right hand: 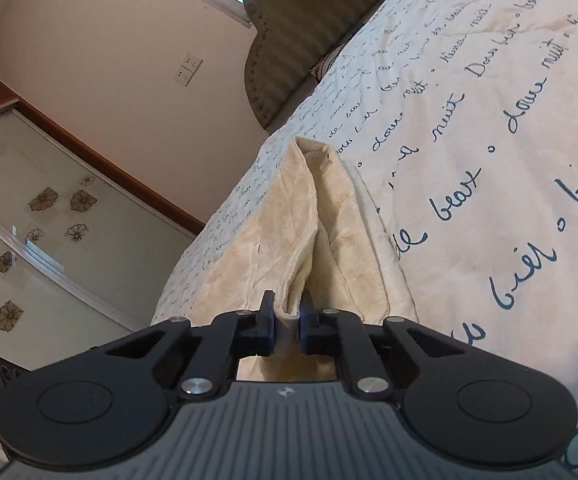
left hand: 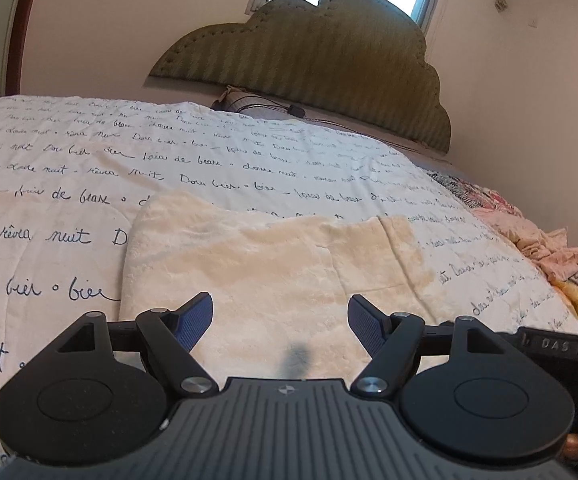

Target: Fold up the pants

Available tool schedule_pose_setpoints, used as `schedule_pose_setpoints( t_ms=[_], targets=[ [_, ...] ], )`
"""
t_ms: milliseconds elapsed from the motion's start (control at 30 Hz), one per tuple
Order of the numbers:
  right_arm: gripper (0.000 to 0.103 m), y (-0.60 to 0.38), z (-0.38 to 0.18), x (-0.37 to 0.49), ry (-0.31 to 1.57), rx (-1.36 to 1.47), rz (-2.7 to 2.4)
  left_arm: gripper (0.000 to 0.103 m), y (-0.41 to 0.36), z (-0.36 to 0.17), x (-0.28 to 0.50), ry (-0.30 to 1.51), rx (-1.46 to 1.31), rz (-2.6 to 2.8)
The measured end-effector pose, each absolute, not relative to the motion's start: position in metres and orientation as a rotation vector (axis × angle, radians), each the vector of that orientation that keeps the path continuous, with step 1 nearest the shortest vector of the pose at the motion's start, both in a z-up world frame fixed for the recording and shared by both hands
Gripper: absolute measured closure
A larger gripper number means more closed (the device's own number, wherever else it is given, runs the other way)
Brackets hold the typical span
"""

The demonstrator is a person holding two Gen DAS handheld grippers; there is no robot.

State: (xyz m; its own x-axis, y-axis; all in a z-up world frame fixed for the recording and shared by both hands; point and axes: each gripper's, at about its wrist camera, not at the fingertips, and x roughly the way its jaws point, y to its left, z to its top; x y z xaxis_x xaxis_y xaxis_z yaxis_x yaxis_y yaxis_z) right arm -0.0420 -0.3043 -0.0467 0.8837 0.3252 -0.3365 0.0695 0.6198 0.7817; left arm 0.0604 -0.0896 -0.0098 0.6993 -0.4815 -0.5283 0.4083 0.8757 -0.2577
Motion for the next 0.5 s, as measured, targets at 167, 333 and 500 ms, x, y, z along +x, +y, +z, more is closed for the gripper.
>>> schedule_pose_setpoints(
  t_ms=[167,333,500],
  targets=[
    [0.093,-0.300,-0.033,-0.052,0.498,0.760,0.135,0.027,-0.082,-0.030,0.055,0.699,-0.015,-0.510],
    [0.093,-0.304,-0.047,-0.045,0.569,0.757,0.138,0.026,-0.077,-0.032,0.035,0.609,0.128,-0.507],
    [0.086,-0.314,-0.006,-0.046,0.510,0.592,0.066,0.019,-0.058,-0.010,0.049,0.555,0.029,-0.495]
  ],
)
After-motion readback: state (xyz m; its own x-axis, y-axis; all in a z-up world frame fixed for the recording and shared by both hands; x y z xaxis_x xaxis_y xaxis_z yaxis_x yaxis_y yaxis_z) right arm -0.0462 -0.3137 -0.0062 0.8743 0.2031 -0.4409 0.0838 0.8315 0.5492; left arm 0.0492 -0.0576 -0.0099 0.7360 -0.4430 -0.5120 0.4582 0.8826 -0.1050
